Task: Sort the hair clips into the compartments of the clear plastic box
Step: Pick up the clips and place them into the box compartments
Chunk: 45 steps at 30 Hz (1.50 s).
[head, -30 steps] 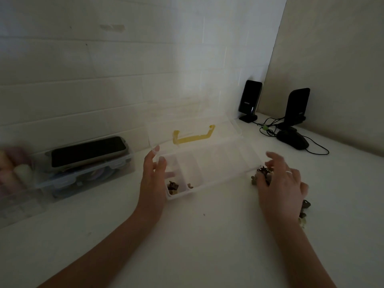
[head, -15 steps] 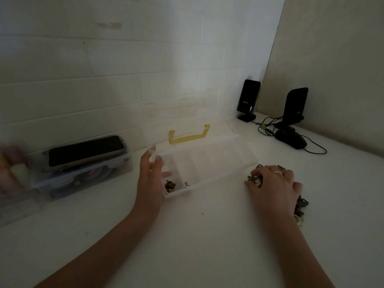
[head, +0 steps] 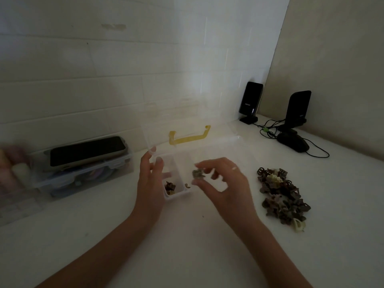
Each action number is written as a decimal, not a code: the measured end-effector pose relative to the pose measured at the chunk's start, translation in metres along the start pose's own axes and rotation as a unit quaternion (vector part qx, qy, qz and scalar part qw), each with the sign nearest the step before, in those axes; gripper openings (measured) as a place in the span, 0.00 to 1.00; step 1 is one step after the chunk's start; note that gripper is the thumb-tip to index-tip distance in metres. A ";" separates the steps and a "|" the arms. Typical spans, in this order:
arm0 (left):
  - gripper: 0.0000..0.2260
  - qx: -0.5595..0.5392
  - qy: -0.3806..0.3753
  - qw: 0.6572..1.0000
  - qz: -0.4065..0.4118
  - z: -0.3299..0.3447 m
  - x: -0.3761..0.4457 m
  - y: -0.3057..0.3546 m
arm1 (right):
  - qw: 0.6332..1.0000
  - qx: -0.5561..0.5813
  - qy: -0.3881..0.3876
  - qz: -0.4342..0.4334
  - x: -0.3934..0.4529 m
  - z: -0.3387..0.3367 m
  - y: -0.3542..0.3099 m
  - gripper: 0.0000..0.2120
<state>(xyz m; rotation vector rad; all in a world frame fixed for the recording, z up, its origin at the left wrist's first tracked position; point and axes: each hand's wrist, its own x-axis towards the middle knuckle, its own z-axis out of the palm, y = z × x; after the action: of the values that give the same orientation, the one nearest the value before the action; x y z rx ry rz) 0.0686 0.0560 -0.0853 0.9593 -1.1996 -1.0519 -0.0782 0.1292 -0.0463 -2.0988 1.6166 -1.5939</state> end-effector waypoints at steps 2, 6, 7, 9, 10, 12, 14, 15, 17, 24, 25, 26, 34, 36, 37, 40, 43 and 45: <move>0.15 -0.003 -0.007 1.000 0.008 -0.002 -0.001 0.000 | 0.999 -0.023 -0.027 -0.040 0.009 0.016 -0.012 0.11; 0.13 -0.015 -0.012 1.000 0.017 -0.004 -0.001 0.001 | 0.990 -0.091 -0.082 -0.064 0.016 0.032 -0.011 0.18; 0.13 -0.021 -0.008 1.000 0.009 -0.004 0.000 0.001 | 0.992 -0.079 -0.078 -0.053 0.015 0.029 -0.007 0.19; 0.13 -0.025 0.002 1.000 -0.009 -0.003 0.001 0.000 | 0.998 -0.045 -0.040 -0.022 0.014 0.017 0.005 0.17; 0.12 -0.023 0.004 1.000 -0.018 -0.003 0.001 0.000 | 0.999 -0.044 -0.014 -0.003 0.014 0.009 0.012 0.15; 0.11 -0.021 0.006 0.999 -0.024 -0.002 0.001 0.001 | 0.994 -0.096 0.038 0.040 0.014 -0.007 0.026 0.12; 0.11 -0.017 0.008 1.000 -0.021 -0.002 0.001 0.001 | 0.976 -0.177 0.087 0.097 0.012 -0.023 0.041 0.13; 0.11 -0.012 0.009 1.000 -0.018 -0.002 0.001 0.002 | 0.961 -0.218 0.104 0.134 0.011 -0.032 0.049 0.14; 0.10 -0.008 0.009 1.000 -0.017 -0.001 0.001 0.003 | 0.929 -0.285 0.106 0.212 0.008 -0.047 0.062 0.16; 0.11 -0.017 0.015 1.000 -0.019 0.000 0.001 0.006 | 0.871 -0.368 -0.082 0.315 -0.004 -0.058 0.082 0.18; 0.11 -0.017 0.015 1.000 -0.020 0.000 0.000 0.007 | 0.868 -0.371 -0.089 0.317 -0.004 -0.057 0.082 0.17; 0.11 -0.020 0.014 0.999 -0.023 0.000 0.000 0.007 | 0.871 -0.369 -0.085 0.314 -0.004 -0.057 0.082 0.16; 0.12 -0.008 0.015 1.000 -0.021 0.000 0.000 0.008 | 0.898 -0.321 -0.009 0.301 -0.004 -0.058 0.081 0.15; 0.11 -0.004 0.017 1.000 -0.019 0.000 0.000 0.007 | 0.866 -0.385 -0.012 0.319 -0.005 -0.059 0.081 0.16; 0.11 -0.001 0.020 1.000 -0.018 0.000 0.001 0.007 | 0.849 -0.413 -0.023 0.328 -0.005 -0.059 0.080 0.15; 0.10 0.001 0.023 1.000 -0.019 0.001 0.001 0.008 | 0.835 -0.433 -0.042 0.337 -0.005 -0.058 0.082 0.11; 0.10 -0.005 0.023 0.999 -0.024 0.002 0.001 0.009 | 0.841 -0.427 -0.042 0.331 -0.005 -0.057 0.084 0.11; 0.10 -0.007 0.022 0.999 -0.024 0.001 0.000 0.009 | 0.845 -0.420 -0.043 0.328 -0.005 -0.056 0.083 0.11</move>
<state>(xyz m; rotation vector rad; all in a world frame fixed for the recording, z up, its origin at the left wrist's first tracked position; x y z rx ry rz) 0.0682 0.0580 -0.0761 1.0001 -1.1357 -1.0715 -0.1754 0.1232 -0.0709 -1.4320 2.8998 -0.5876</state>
